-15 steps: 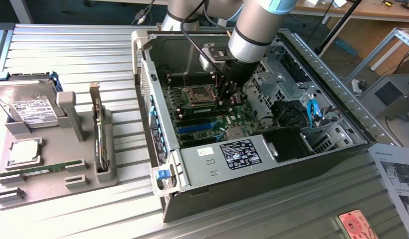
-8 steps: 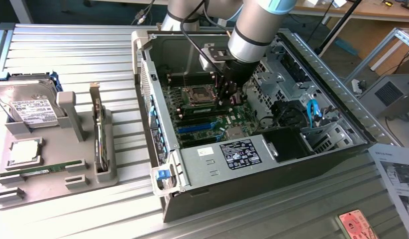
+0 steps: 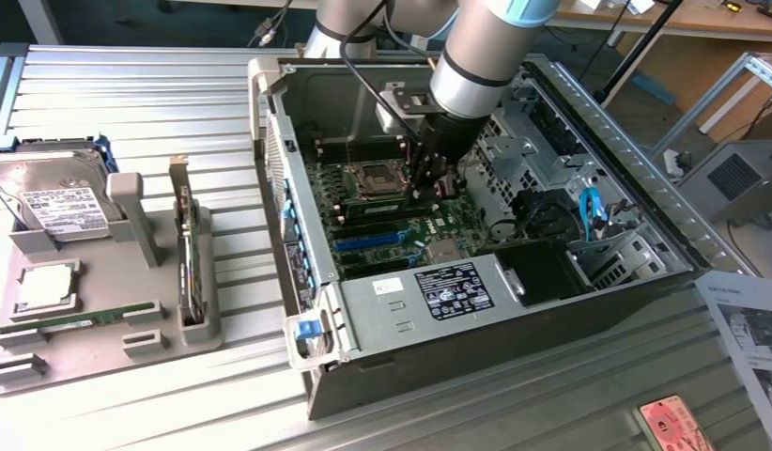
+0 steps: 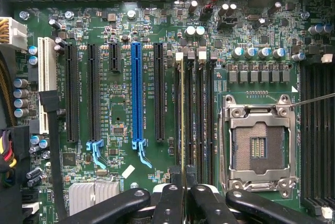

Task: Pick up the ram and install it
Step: 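Insert the ram into the slot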

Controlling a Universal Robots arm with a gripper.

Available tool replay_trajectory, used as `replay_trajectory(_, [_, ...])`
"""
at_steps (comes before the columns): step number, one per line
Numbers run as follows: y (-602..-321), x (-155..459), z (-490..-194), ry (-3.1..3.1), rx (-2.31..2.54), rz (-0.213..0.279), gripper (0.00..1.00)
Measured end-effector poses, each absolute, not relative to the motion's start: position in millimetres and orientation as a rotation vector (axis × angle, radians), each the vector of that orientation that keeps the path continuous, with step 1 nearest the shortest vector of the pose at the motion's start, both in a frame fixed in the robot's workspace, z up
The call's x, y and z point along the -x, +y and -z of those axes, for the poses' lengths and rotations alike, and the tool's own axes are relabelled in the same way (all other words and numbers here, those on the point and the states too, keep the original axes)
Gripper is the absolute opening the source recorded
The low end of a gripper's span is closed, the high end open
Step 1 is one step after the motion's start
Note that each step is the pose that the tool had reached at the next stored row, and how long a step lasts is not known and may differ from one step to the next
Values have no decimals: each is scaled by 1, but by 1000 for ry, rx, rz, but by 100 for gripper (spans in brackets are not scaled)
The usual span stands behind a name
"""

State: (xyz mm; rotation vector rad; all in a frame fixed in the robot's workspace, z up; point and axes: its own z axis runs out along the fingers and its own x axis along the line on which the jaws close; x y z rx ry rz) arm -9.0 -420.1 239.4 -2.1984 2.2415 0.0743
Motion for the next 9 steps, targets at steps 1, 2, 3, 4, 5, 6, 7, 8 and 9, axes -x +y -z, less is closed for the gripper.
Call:
replay_trajectory(1, [-420,9,-239,2241,2199,-74,12])
replay_trajectory(2, [-420,9,-239,2241,2199,-74,12])
replay_trajectory(3, [-420,9,-239,2241,2199,-74,12])
replay_trajectory(4, [-420,9,-239,2241,2199,-74,12])
replay_trajectory(5, [-420,9,-239,2241,2199,-74,12])
replay_trajectory(6, [-420,9,-239,2242,2199,-73,12])
replay_trajectory(7, [-420,9,-239,2243,2200,-71,12])
replay_trajectory(8, [-420,9,-239,2243,2200,-71,12])
replay_trajectory(9, [-420,9,-239,2243,2200,-70,12])
